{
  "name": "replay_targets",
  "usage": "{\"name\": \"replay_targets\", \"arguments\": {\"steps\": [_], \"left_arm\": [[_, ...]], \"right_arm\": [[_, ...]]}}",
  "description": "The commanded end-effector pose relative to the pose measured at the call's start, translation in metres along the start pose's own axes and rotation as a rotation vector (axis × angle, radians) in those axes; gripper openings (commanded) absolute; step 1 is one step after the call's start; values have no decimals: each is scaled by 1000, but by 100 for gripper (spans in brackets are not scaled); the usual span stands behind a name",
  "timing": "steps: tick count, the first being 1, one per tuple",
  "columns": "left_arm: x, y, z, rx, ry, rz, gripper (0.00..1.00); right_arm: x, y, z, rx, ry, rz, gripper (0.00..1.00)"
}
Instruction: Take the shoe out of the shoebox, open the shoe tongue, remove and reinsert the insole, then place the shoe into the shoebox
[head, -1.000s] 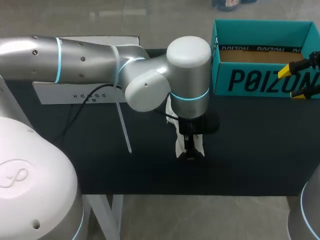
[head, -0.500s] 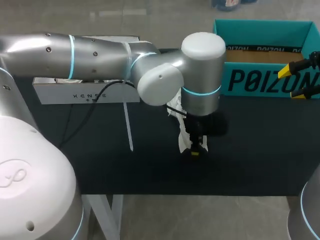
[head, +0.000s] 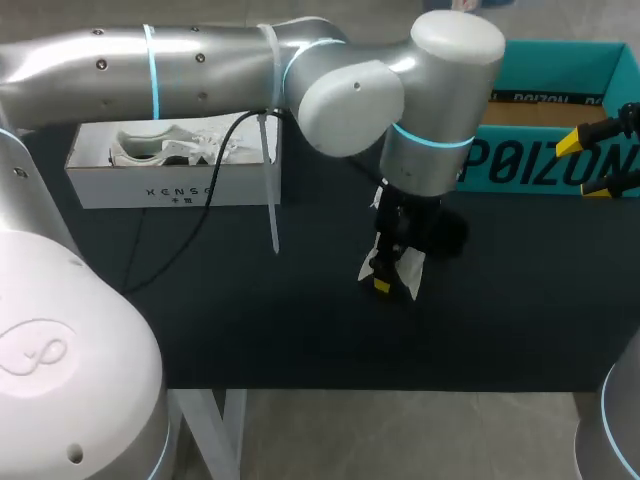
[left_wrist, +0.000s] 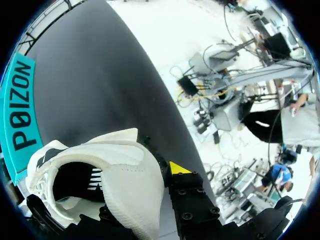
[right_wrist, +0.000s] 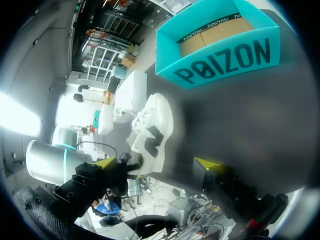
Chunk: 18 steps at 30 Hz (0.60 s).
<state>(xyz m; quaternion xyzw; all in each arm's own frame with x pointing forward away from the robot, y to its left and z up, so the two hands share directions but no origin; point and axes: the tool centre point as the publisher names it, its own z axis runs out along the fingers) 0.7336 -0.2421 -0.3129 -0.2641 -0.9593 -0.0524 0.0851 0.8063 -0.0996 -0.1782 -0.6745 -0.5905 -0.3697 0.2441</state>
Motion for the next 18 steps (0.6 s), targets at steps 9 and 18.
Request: {"name": "replay_targets", "arguments": {"steps": [9,18], "left_arm": [[34,-15,-33,-358,184,1194,0],[63,-11,-38,-559,278,1259,0]], "right_arm": [[0,0,0,0,-4,2,100],[0,0,0,0,-4,2,100]]}}
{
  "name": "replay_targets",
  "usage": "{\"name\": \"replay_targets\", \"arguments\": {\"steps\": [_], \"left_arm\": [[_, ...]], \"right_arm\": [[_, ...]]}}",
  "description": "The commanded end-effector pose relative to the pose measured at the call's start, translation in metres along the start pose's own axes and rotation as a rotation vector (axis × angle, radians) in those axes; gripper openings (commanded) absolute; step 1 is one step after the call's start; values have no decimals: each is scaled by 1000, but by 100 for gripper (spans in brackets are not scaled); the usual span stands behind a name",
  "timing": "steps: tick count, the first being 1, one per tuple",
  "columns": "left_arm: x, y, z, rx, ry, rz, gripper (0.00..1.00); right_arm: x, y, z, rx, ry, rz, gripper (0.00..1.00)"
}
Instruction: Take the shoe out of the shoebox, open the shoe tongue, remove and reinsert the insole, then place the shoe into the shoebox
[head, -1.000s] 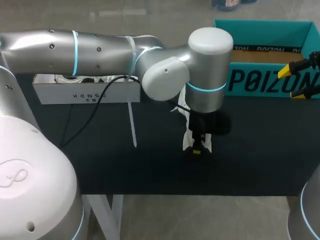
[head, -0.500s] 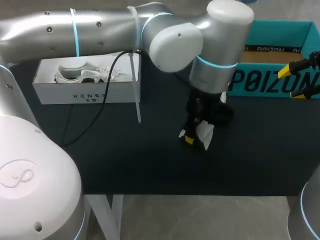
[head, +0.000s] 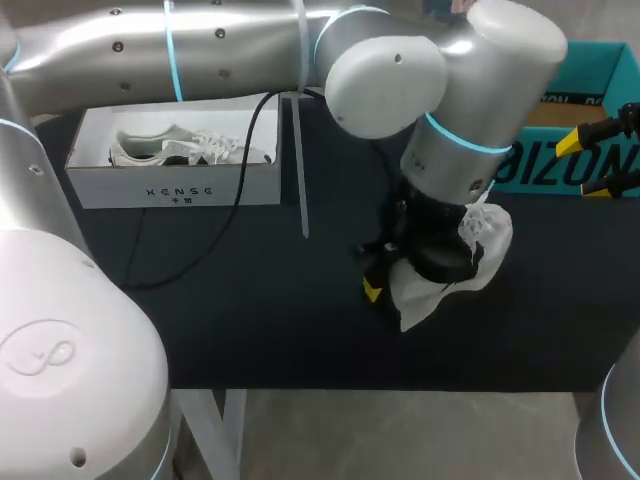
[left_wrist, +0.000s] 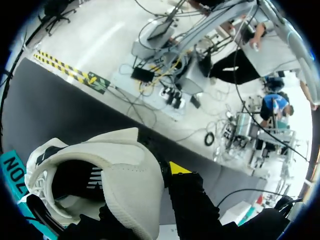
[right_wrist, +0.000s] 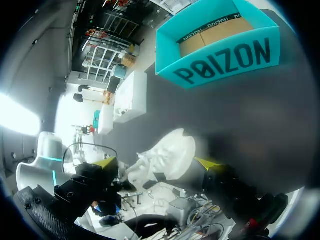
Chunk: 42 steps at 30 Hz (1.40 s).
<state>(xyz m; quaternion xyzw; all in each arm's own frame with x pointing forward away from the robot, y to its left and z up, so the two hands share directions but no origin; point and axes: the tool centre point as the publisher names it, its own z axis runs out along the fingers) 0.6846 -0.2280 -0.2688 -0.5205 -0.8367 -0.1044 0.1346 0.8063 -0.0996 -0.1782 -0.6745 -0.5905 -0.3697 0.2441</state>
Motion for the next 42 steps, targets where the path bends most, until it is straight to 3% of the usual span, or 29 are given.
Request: {"name": "replay_targets", "arguments": {"steps": [1,5,9,11,39,42], "left_arm": [[9,-1,-1,-399,237,661,0],[27,14,7,-341,213,518,0],[43,33,14,-288,118,398,0],[44,40,19,-267,87,322,0],[44,40,19,-267,87,322,0],[57,60,20,-242,63,346,0]], "right_arm": [[0,0,0,0,-4,2,100],[0,0,0,0,-4,2,100],[0,0,0,0,-4,2,100],[0,0,0,0,-4,2,100],[0,0,0,0,-4,2,100],[0,0,0,0,-4,2,100]]}}
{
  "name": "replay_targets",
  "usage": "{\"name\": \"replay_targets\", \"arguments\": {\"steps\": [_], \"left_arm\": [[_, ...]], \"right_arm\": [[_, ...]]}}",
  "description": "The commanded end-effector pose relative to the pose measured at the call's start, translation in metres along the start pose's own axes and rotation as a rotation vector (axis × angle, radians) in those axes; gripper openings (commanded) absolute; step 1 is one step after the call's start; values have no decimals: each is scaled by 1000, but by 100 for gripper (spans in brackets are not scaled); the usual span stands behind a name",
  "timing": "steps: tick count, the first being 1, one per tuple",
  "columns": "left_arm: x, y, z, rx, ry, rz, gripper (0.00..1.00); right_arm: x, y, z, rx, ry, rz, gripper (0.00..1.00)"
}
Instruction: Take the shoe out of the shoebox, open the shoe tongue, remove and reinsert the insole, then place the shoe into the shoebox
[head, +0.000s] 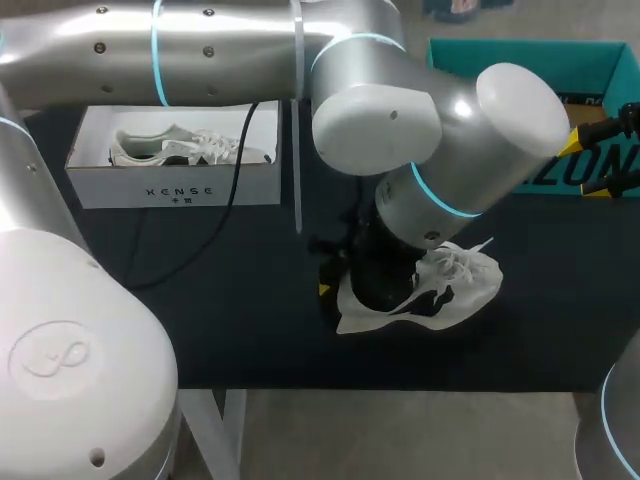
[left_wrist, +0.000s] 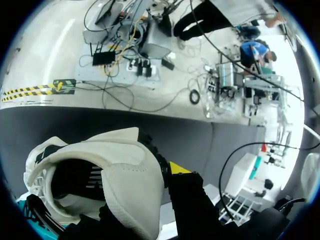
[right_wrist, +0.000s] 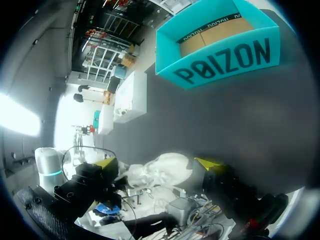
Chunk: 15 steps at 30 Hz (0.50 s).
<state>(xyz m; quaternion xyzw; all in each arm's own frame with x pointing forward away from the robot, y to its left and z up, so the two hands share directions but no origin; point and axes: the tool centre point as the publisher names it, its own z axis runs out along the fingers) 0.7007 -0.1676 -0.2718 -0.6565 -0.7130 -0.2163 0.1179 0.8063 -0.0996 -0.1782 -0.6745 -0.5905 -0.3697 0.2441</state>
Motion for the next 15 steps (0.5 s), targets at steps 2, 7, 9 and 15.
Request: {"name": "replay_targets", "arguments": {"steps": [2,7,9,15], "left_arm": [[31,24,11,29,-52,36,0],[58,54,24,49,-78,27,0],[68,66,31,50,-92,14,0],[96,105,47,72,-161,19,0]], "right_arm": [[0,0,0,0,-4,2,100],[0,0,0,0,-4,2,100],[0,0,0,0,-4,2,100],[0,0,0,0,-4,2,100]]}}
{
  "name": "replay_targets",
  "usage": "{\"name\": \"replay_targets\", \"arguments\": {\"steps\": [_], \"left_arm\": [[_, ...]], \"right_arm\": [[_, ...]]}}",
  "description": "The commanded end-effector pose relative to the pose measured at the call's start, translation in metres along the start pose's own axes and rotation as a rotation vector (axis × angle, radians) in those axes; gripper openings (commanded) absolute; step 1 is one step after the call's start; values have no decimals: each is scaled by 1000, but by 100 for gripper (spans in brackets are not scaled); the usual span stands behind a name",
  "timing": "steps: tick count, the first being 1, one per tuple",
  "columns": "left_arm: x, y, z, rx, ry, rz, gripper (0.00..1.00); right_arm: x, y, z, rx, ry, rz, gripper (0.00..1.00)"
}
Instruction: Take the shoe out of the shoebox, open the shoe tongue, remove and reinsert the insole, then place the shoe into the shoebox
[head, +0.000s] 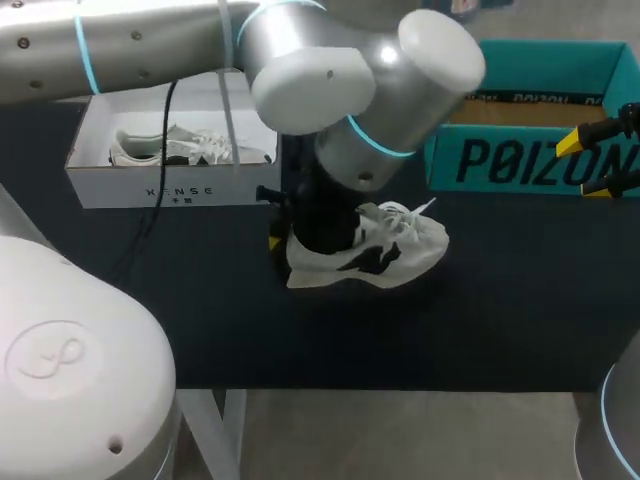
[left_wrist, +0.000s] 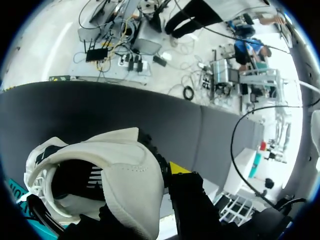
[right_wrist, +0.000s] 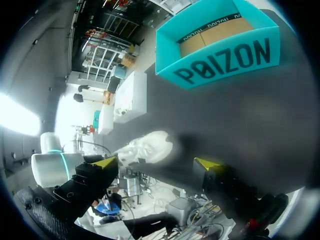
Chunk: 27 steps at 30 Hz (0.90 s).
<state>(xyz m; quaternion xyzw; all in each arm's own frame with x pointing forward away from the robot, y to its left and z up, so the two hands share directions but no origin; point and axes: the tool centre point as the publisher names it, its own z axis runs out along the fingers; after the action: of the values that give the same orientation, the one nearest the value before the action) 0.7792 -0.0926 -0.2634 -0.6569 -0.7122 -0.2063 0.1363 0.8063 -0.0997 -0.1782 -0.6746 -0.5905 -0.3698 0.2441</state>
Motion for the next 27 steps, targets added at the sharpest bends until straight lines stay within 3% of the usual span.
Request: {"name": "replay_targets", "arguments": {"steps": [1,8,27], "left_arm": [[38,28,13,41,-187,21,0],[66,68,28,83,-275,77,0],[139,162,49,95,-381,192,0]], "right_arm": [[0,0,0,0,-4,2,100],[0,0,0,0,-4,2,100],[0,0,0,0,-4,2,100]]}}
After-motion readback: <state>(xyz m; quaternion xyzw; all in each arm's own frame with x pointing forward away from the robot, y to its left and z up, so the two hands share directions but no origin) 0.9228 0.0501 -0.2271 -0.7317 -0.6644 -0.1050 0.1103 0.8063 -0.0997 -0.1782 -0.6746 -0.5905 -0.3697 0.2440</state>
